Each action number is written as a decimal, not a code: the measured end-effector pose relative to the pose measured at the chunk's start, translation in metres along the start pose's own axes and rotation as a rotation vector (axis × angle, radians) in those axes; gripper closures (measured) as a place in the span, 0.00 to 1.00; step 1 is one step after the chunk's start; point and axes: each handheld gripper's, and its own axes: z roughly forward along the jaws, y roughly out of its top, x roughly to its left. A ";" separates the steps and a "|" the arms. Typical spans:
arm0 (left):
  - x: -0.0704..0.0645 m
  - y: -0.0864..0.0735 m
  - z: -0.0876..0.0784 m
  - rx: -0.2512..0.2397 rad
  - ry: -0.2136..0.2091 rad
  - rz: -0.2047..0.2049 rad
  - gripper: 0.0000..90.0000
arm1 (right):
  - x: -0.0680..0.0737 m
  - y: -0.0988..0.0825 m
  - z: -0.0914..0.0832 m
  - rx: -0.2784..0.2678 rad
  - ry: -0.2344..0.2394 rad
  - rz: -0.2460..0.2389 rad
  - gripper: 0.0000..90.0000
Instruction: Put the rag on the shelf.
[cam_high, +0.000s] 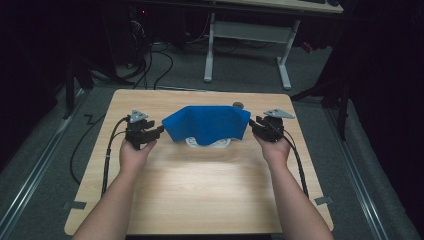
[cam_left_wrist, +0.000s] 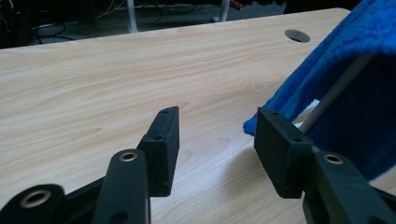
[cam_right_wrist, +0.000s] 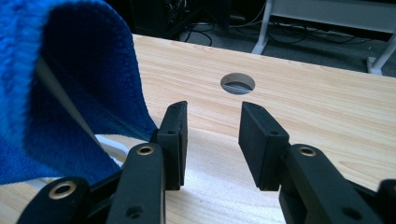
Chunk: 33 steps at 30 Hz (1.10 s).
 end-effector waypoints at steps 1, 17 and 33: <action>0.000 -0.001 -0.001 -0.001 0.000 -0.001 0.56 | 0.000 -0.002 -0.002 -0.016 -0.001 0.001 0.70; -0.011 -0.032 -0.028 0.007 -0.013 0.020 0.55 | 0.012 -0.016 -0.038 -0.009 0.000 -0.083 0.65; -0.067 -0.083 -0.068 0.068 -0.113 0.065 0.52 | 0.067 -0.060 -0.097 -0.028 0.039 -0.180 0.56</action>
